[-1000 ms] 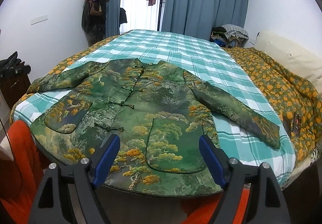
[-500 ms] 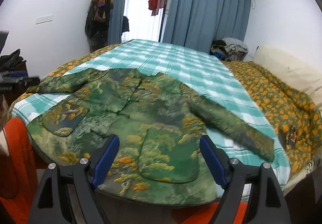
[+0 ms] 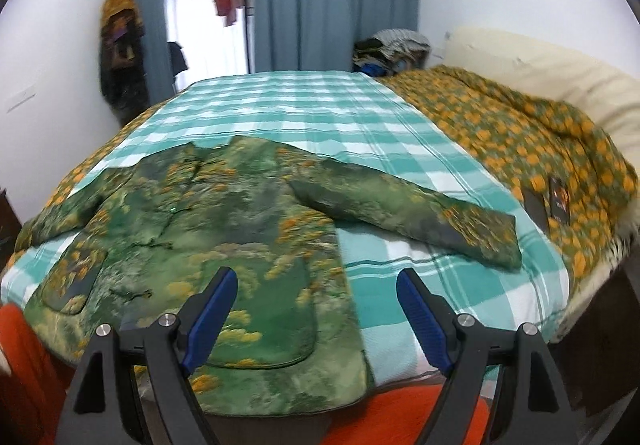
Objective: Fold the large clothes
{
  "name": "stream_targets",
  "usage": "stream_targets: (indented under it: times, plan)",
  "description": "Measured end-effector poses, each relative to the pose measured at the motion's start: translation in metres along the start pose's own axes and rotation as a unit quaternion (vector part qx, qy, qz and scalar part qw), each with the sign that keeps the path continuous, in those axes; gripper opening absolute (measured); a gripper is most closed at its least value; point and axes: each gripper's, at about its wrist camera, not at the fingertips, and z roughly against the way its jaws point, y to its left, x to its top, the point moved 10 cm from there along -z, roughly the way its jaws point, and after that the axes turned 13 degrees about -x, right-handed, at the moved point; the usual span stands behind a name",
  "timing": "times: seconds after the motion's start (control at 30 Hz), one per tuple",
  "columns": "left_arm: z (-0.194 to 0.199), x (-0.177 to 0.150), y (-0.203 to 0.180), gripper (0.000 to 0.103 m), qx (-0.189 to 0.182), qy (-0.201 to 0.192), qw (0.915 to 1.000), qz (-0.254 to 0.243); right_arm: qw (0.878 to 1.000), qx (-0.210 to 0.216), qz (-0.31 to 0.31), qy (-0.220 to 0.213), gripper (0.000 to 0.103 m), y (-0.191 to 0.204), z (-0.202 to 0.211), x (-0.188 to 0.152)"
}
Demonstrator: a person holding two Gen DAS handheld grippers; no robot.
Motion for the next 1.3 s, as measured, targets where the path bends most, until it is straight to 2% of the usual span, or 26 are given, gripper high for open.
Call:
stream_targets:
  times: [0.17, 0.3, 0.43, 0.63, 0.73, 0.83, 0.87, 0.93, 1.03, 1.07, 1.1, 1.13, 1.17, 1.23, 1.3]
  plan:
    - [-0.007, -0.004, -0.002, 0.103, 0.004, 0.012, 0.9999, -0.011, 0.999, -0.021, -0.024, 0.041, 0.084, -0.025, -0.033, -0.004]
    - [-0.012, -0.006, -0.003, 0.103, 0.008, 0.021, 0.9995, -0.022, 0.997, -0.022, -0.041, 0.055, 0.084, -0.043, -0.054, -0.007]
    - [-0.014, -0.006, -0.004, 0.103, 0.012, 0.025, 0.9993, -0.027, 0.995, -0.028, -0.085, 0.054, 0.084, -0.085, -0.084, -0.002]
    - [-0.027, -0.014, 0.001, 0.103, 0.018, 0.046, 0.9987, -0.017, 0.977, -0.042, -0.183, 0.105, 0.084, -0.164, -0.155, -0.021]
    - [-0.033, -0.016, -0.002, 0.103, 0.018, 0.055, 0.9981, -0.021, 0.961, -0.039, -0.239, 0.134, 0.084, -0.19, -0.194, -0.03]
    - [-0.038, -0.016, -0.006, 0.103, 0.02, 0.061, 0.9974, -0.032, 0.931, -0.031, -0.322, 0.169, 0.084, -0.209, -0.235, -0.041]
    - [-0.04, -0.017, -0.008, 0.103, 0.021, 0.065, 0.9971, -0.036, 0.915, -0.029, -0.359, 0.18, 0.084, -0.215, -0.25, -0.045]
    - [-0.042, -0.017, -0.011, 0.103, 0.021, 0.07, 0.9965, -0.041, 0.895, -0.029, -0.41, 0.174, 0.084, -0.222, -0.268, -0.046]
    - [-0.044, -0.018, -0.014, 0.103, 0.022, 0.074, 0.9958, -0.049, 0.884, -0.044, -0.438, 0.157, 0.084, -0.226, -0.28, -0.04]
    - [-0.044, -0.018, -0.014, 0.103, 0.023, 0.075, 0.9956, -0.051, 0.88, -0.052, -0.446, 0.153, 0.081, -0.227, -0.282, -0.038]
    - [-0.044, -0.018, -0.014, 0.103, 0.023, 0.076, 0.9955, -0.051, 0.878, -0.059, -0.45, 0.15, 0.075, -0.227, -0.283, -0.037]
    - [-0.044, -0.018, -0.013, 0.103, 0.023, 0.076, 0.9955, -0.051, 0.878, -0.07, -0.45, 0.149, 0.047, -0.227, -0.283, -0.036]
    - [-0.044, -0.018, -0.013, 0.103, 0.023, 0.076, 0.9956, -0.05, 0.879, -0.079, -0.446, 0.148, 0.027, -0.227, -0.283, -0.035]
    - [-0.044, -0.019, -0.013, 0.103, 0.023, 0.076, 0.9957, -0.048, 0.889, -0.091, -0.429, 0.133, 0.017, -0.225, -0.275, -0.027]
    - [-0.043, -0.02, -0.011, 0.103, 0.022, 0.075, 0.9961, -0.043, 0.914, -0.095, -0.382, 0.1, 0.014, -0.213, -0.256, -0.004]
